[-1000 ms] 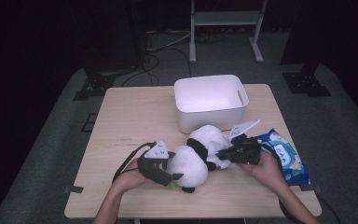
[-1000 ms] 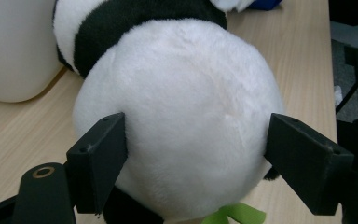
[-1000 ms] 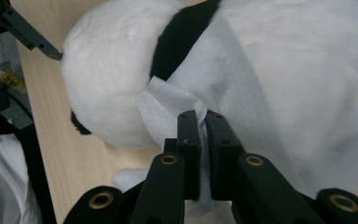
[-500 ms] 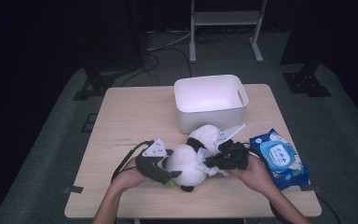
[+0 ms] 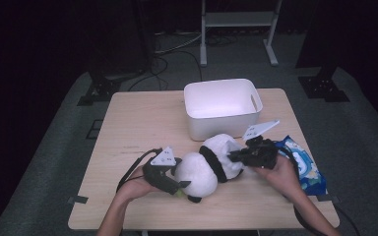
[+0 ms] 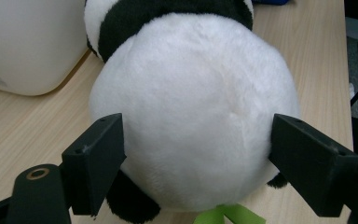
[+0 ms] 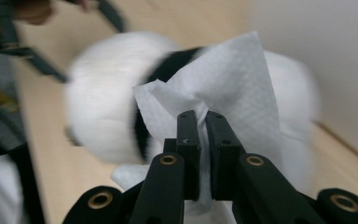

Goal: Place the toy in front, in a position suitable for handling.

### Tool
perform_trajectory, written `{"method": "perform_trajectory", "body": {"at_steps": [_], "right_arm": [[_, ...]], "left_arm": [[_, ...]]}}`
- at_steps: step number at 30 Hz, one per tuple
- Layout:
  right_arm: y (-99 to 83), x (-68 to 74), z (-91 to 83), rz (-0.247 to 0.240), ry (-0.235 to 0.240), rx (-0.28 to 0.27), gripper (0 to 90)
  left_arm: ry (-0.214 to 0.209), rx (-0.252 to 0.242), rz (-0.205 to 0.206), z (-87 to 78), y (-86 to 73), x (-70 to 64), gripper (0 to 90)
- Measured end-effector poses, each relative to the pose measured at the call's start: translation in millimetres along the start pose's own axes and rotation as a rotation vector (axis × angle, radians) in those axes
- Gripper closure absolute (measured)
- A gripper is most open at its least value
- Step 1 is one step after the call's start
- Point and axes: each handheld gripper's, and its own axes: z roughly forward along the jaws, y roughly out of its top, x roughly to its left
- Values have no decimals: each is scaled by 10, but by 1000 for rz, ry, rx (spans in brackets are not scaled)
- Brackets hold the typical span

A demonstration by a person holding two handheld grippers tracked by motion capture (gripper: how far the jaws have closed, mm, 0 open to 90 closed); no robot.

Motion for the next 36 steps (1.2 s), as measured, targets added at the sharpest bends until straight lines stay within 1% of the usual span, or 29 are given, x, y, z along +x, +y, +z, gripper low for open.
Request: {"method": "perform_trajectory", "body": {"at_steps": [1,3,4,5,7,9,12,15,17,20,23,27,28,29,30,31,32,34,36], "right_arm": [[-11,-106,-41,23,-35,-3,839],[-45,-235,-42,57,-49,3,838],[-61,-272,-26,64,-50,8,839],[-87,-314,13,82,-32,15,839],[-104,-322,67,90,-13,29,841],[-99,-296,94,88,14,33,843],[-86,-221,124,70,47,48,844],[-73,-119,153,48,69,59,845],[-63,-40,186,39,100,60,845],[-46,64,241,17,128,61,845],[-16,173,301,0,157,64,845],[27,291,377,-28,179,64,845],[33,303,386,-33,180,64,845],[42,323,394,-39,174,61,845],[49,328,389,-41,168,60,844],[58,316,373,-53,163,50,844],[68,308,344,-50,155,40,844],[85,280,279,-52,127,20,842],[102,232,215,-51,96,1,842]], "left_arm": [[0,2,5,-4,6,-2,177],[-2,-8,7,-12,22,-13,177],[-2,-11,11,-15,35,-18,177],[-1,-12,13,-16,41,-22,176],[0,-12,15,-13,57,-36,176],[4,-12,20,-13,69,-45,176],[13,-17,19,-27,85,-53,164],[20,-21,27,-54,104,-61,164],[23,-22,33,-67,119,-72,164],[24,-23,45,-73,131,-82,164],[21,-21,45,-66,130,-87,164],[24,-13,51,-49,120,-86,164],[36,-4,62,-40,116,-86,164],[42,-3,61,-33,113,-89,164],[50,7,70,-30,109,-88,165],[60,9,77,-16,99,-92,165],[76,19,88,0,89,-88,165],[104,33,101,39,69,-79,167],[105,31,95,46,72,-76,166]]}}
